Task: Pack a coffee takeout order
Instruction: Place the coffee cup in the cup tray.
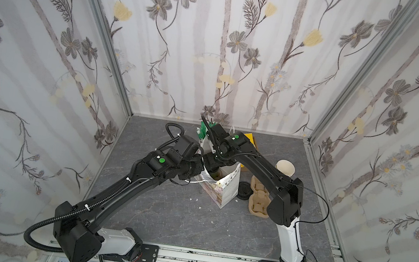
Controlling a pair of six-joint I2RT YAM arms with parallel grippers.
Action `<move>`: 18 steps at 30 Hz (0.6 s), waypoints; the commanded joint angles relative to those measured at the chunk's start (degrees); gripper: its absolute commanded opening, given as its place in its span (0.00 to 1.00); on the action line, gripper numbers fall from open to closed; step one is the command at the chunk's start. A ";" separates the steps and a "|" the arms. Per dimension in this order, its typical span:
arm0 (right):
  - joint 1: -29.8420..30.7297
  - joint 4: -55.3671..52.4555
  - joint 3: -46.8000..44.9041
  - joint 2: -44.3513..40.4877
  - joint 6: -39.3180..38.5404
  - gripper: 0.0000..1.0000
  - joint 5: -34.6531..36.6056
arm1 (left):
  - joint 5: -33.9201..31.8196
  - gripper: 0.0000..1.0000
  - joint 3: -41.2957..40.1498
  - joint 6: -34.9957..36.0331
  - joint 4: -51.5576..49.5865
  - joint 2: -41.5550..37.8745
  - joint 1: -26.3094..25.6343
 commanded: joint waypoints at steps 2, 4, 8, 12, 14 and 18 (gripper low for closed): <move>0.01 -0.39 0.91 -2.22 0.68 0.90 -1.53 | -1.78 0.00 0.04 -1.27 -0.08 -0.57 -0.38; 0.01 -1.01 0.99 -2.53 0.52 0.91 -2.26 | -2.34 0.00 -0.11 -1.79 -0.09 -0.99 -0.48; -0.16 -0.75 1.00 -2.58 -0.18 0.91 -3.37 | -3.04 0.00 -0.12 -2.19 -0.08 -1.41 -0.66; -0.69 -0.67 2.13 -2.18 0.42 0.91 -4.89 | -3.25 0.00 0.15 -2.36 -0.05 -1.43 -0.78; -0.65 -0.71 3.37 -2.21 0.60 0.91 -5.53 | -3.34 0.00 -0.22 -2.62 -0.09 -1.58 -0.85; -0.70 -0.06 4.85 -2.89 1.29 0.90 -6.63 | -3.11 0.00 -0.82 -2.85 -0.11 -1.36 -0.67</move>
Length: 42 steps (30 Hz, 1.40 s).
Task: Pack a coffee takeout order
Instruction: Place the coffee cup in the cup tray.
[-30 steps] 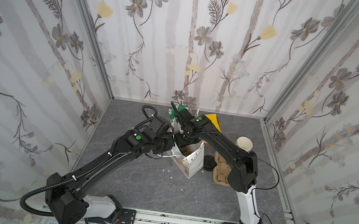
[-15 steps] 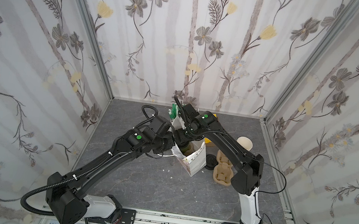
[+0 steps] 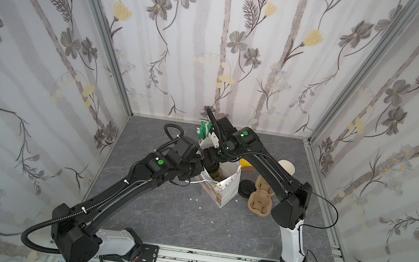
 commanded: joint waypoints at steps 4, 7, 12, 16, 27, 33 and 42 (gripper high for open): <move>0.03 1.57 2.29 -1.75 1.24 0.89 -2.21 | -1.37 0.00 0.12 -0.82 -0.16 0.07 0.31; -0.17 2.69 2.58 -2.92 1.24 0.89 -2.76 | -1.46 0.00 -0.32 -1.18 -0.18 -0.28 0.78; -0.52 4.82 2.60 -4.72 1.92 0.88 -3.75 | -1.57 0.00 -0.89 -1.73 -0.21 -0.55 1.19; -0.68 7.36 3.02 -6.31 3.23 0.85 -4.05 | -2.01 0.00 -0.58 -1.69 -0.30 -0.55 1.32; -0.88 12.84 4.05 -8.90 6.51 0.80 -4.65 | -2.69 0.00 -0.21 -1.53 -0.95 -2.77 1.91; -1.30 13.38 4.36 -10.09 6.79 0.80 -2.84 | -3.17 0.00 0.02 -2.44 -1.76 -3.80 2.02; -4.27 13.39 5.27 -10.62 8.21 0.80 -0.59 | -5.33 0.34 -0.12 -4.38 -1.96 -5.28 2.02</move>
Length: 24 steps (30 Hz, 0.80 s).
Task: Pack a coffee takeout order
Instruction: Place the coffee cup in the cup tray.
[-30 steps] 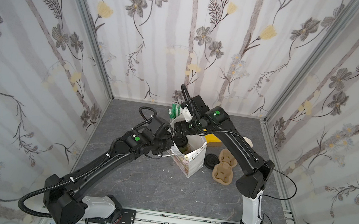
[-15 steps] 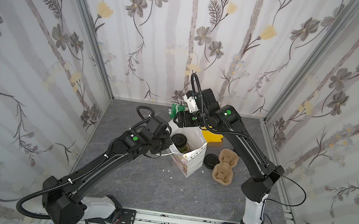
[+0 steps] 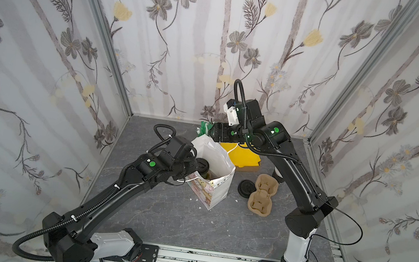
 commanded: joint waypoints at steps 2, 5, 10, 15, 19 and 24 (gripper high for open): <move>-1.08 2.61 1.39 -0.81 1.58 0.80 2.50 | -2.79 0.38 0.53 -1.69 -0.18 -1.63 0.14; -1.77 3.12 1.74 -1.01 2.03 0.80 3.62 | -2.93 0.43 1.05 -1.35 -0.12 -1.98 0.39; -3.17 3.28 1.81 -1.60 3.03 0.80 5.03 | -1.86 0.45 2.89 -0.06 -0.14 -1.54 0.76; -5.01 3.29 1.78 -1.57 3.51 0.79 5.18 | -2.59 0.51 4.98 0.09 0.00 -1.15 1.11; -6.24 3.10 1.76 -1.27 3.45 0.79 4.95 | -1.93 0.54 6.95 2.15 0.08 0.42 1.40; -8.23 2.23 1.76 -1.02 5.26 0.76 4.91 | -0.74 0.53 8.17 2.50 0.28 0.66 1.74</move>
